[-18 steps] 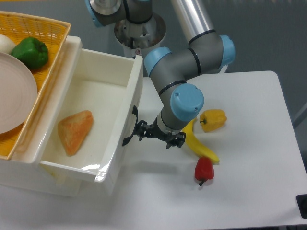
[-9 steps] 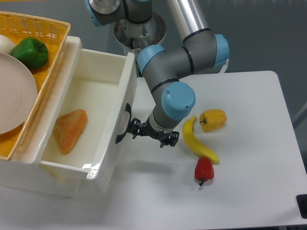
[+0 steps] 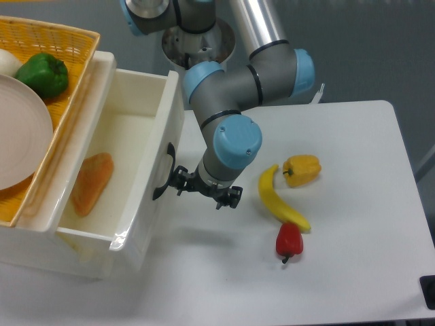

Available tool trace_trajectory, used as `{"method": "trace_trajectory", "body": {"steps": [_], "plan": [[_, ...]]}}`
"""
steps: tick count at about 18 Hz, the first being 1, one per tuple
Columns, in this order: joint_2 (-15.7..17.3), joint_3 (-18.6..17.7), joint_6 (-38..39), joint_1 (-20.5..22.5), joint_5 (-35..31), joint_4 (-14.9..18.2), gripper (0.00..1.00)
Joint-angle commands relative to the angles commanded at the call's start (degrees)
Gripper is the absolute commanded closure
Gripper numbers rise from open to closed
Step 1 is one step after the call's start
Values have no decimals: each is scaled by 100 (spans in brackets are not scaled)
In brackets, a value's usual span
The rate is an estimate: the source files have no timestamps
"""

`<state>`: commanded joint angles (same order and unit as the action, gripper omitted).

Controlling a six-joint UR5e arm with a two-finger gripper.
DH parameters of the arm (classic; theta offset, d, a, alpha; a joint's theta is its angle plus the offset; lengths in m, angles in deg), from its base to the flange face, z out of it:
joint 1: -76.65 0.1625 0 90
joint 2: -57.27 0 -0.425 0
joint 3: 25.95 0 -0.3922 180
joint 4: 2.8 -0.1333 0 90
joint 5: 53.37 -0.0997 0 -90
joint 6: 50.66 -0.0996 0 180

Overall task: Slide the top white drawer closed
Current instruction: 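Push the drawer front with the gripper into the cabinet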

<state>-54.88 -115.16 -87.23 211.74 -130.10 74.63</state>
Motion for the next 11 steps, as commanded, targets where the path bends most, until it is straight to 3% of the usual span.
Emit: {"method": "trace_trajectory", "body": {"steps": [11], "plan": [[44,70,0,-483,-17,-53,0]]}}
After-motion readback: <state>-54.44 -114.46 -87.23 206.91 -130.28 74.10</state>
